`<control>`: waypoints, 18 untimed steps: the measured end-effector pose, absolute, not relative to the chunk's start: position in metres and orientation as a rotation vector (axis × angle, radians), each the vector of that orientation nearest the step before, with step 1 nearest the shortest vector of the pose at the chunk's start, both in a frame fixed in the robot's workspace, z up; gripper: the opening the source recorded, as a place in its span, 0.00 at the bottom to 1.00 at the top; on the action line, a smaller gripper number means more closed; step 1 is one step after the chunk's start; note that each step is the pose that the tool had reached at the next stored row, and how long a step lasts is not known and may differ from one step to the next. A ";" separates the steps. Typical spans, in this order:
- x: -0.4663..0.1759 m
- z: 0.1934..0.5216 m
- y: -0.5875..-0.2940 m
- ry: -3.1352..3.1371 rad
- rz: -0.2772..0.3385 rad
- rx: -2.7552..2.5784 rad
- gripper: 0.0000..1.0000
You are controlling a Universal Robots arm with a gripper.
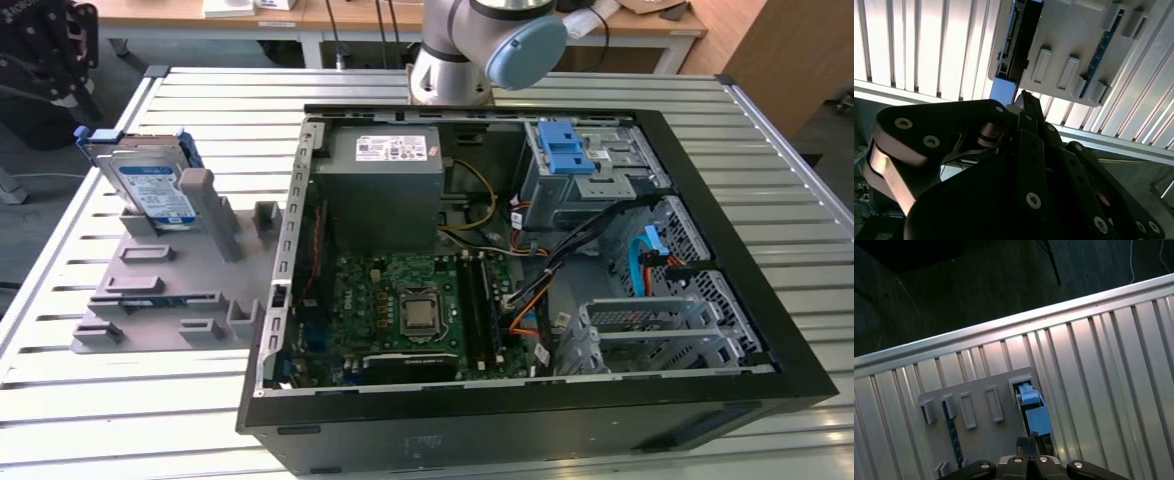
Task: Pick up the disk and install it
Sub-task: 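Pick up the disk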
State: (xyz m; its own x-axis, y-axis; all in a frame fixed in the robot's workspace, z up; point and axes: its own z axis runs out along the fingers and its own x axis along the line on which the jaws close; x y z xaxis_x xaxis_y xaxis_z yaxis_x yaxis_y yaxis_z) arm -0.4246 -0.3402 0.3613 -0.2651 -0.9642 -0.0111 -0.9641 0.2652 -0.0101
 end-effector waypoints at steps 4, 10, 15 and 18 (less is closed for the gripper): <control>-0.425 0.361 -0.340 2.433 -0.002 -1.963 0.11; -0.425 0.361 -0.340 2.421 -0.002 -1.978 0.17; -0.425 0.360 -0.340 2.420 -0.003 -1.978 0.35; -0.425 0.359 -0.340 2.392 -0.003 -2.011 0.47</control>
State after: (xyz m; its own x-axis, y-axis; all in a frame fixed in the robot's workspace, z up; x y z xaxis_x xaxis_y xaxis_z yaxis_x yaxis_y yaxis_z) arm -0.4246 -0.3402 0.3593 -0.1715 -0.9851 -0.0116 -0.9851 0.1716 -0.0123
